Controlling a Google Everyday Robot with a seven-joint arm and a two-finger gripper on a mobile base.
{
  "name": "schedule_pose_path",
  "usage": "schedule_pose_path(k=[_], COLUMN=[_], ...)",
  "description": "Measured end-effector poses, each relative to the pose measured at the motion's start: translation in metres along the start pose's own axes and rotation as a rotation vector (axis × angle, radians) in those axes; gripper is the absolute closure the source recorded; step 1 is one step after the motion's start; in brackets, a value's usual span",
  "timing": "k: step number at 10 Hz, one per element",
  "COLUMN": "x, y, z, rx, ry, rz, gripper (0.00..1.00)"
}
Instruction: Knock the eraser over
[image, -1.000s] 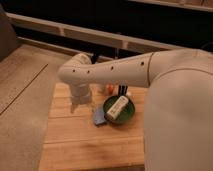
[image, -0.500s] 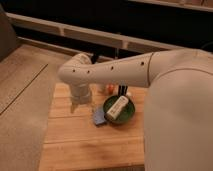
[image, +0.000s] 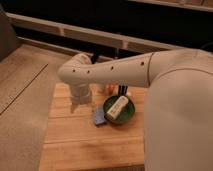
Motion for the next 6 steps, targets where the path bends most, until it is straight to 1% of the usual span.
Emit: schedule_pose_path(k=[4, 5, 6], x=[0.0000, 0.0000, 0.0000], y=[0.0000, 0.0000, 0.0000], z=[0.0000, 0.0000, 0.0000], rx=[0.000, 0.000, 0.000], ry=[0.000, 0.000, 0.000], rz=[0.000, 0.000, 0.000], gripper=[0.35, 0.38, 0.47])
